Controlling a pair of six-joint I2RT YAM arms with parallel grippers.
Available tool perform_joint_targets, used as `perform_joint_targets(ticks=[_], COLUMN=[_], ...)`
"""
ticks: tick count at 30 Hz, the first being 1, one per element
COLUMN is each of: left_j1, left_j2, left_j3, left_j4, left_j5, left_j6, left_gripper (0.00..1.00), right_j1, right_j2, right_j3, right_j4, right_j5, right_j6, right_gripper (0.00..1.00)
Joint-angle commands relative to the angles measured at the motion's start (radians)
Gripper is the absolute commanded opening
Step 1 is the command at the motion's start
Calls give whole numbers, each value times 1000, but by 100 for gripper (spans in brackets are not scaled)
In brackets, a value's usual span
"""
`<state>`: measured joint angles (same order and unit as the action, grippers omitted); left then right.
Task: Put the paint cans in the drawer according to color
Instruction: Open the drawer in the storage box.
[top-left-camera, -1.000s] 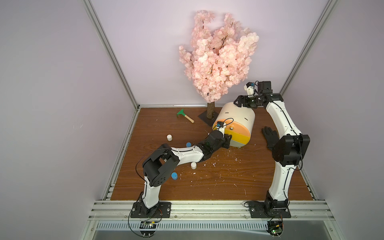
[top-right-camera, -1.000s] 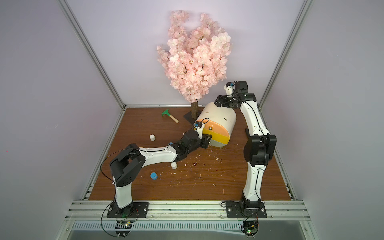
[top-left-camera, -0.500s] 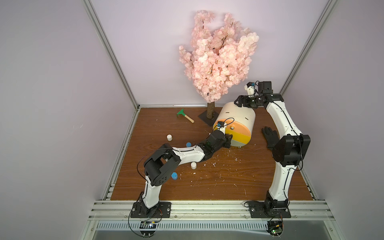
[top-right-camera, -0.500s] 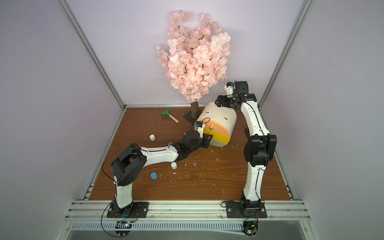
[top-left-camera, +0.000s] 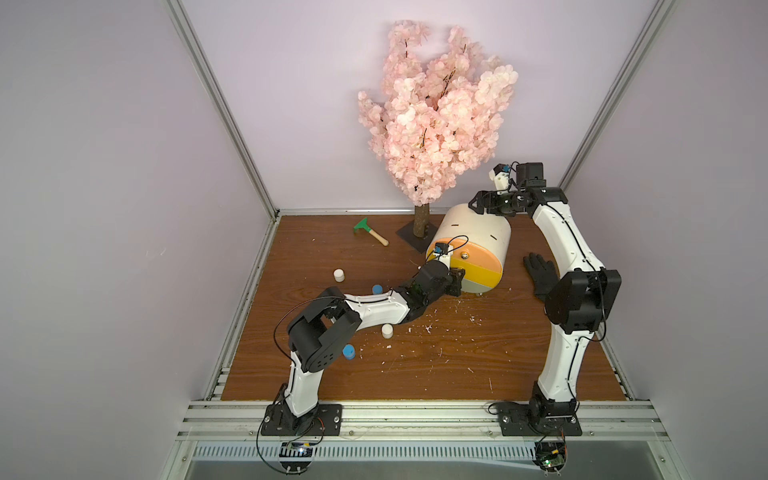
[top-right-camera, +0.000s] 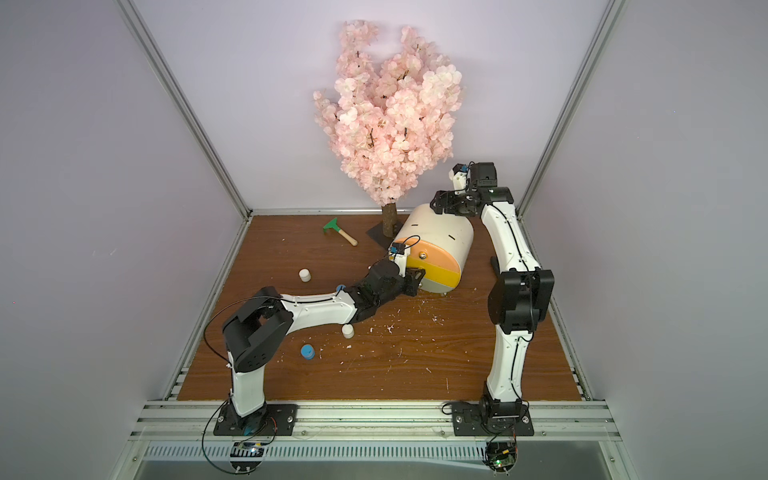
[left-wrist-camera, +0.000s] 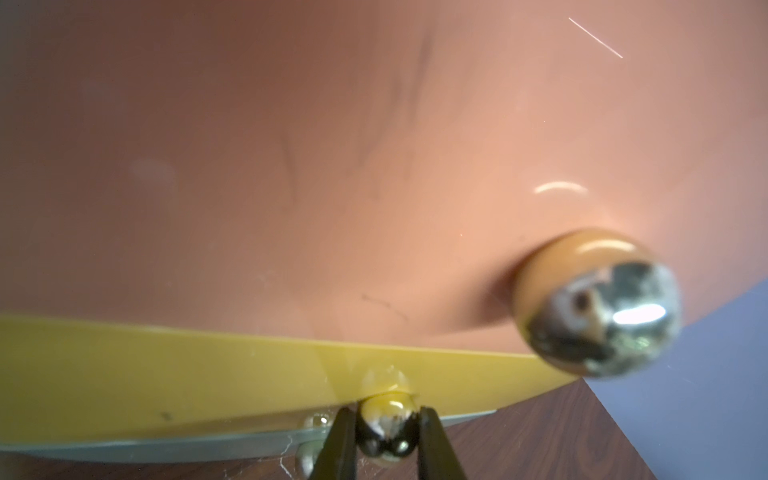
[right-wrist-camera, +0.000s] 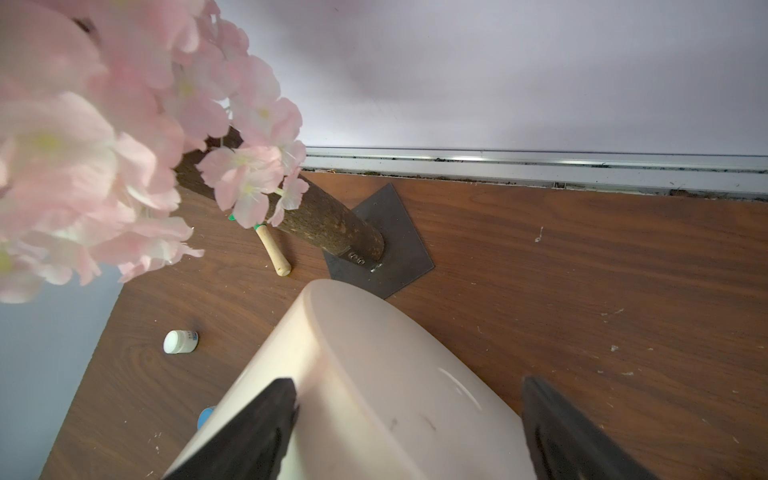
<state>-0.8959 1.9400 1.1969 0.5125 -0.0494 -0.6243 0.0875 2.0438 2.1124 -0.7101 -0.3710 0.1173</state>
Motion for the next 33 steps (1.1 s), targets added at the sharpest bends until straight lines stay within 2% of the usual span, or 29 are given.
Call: perform_joint_targets(ticks=[1,33], left_j1=[-2,-11], left_j2=[-47,-300], left_j3=[-19,-273], left_j4=[3,-6], left_j5=[9,83], left_j6=[-13,-40], left_gripper=[17,17], right_j1=[3,3], right_j2=[-53,-56], right_j3=[-17,-45], right_j4=[-19,9], right_j5=[-9,-11], right_j6=[-6,4], right_gripper=[91,91])
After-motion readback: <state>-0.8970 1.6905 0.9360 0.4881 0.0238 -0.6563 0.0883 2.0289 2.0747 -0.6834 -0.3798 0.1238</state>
